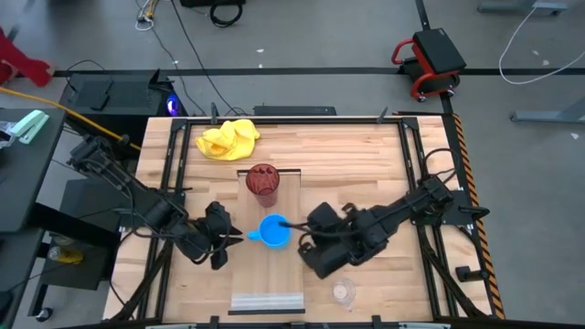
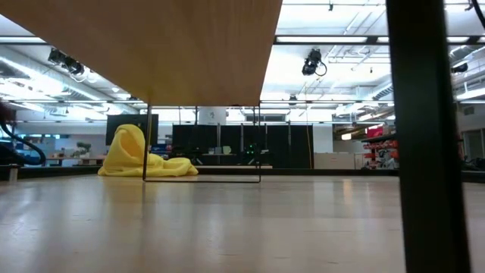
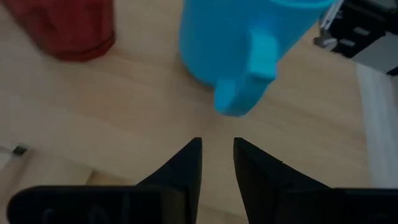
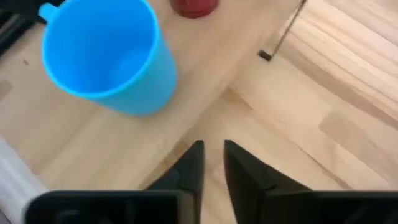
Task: Stack small to large cups/mugs on shelf
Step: Put the blue mug on the shelf
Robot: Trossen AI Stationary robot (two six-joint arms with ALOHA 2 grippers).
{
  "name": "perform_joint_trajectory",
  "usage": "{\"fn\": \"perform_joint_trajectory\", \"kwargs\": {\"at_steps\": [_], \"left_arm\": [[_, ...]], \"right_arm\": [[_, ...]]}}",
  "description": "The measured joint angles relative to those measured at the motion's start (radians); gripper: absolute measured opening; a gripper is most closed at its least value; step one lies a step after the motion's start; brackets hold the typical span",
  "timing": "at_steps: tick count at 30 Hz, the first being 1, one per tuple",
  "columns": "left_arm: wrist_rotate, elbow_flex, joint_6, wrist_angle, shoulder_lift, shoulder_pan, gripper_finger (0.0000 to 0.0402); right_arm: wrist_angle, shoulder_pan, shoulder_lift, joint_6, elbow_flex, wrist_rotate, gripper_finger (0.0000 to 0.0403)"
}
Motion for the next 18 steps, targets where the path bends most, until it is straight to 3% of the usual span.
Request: {"fn": "perform_joint_trajectory", "kwargs": {"at_steps": [3, 5, 8, 10, 18], "left_arm": [[-0.003, 0.0, -0.03, -0.012, -0.002, 0.0, 0.0096], [-0.003, 0.0, -0.049, -0.019, -0.001, 0.0, 0.0095], [-0.005, 0.0, -0.069, -0.033, -0.001, 0.0, 0.0094], [-0.008, 0.0, -0.078, -0.035, -0.001, 0.0, 0.0095], [-0.024, 0.0, -0.08, -0.029, -0.001, 0.002, 0.0089]], "right_arm": [[0.073, 0.014, -0.012, -0.033, -0.075, 0.111, 0.0016], [0.105, 0.005, -0.017, -0.037, -0.137, 0.141, 0.0009], [0.001, 0.012, -0.029, 0.125, -0.261, 0.148, 0.0005], [0.067, 0.034, -0.08, 0.187, -0.377, 0.195, 0.0004], [0.727, 0.049, -0.423, 0.164, -0.969, 0.299, 0.0002]]}}
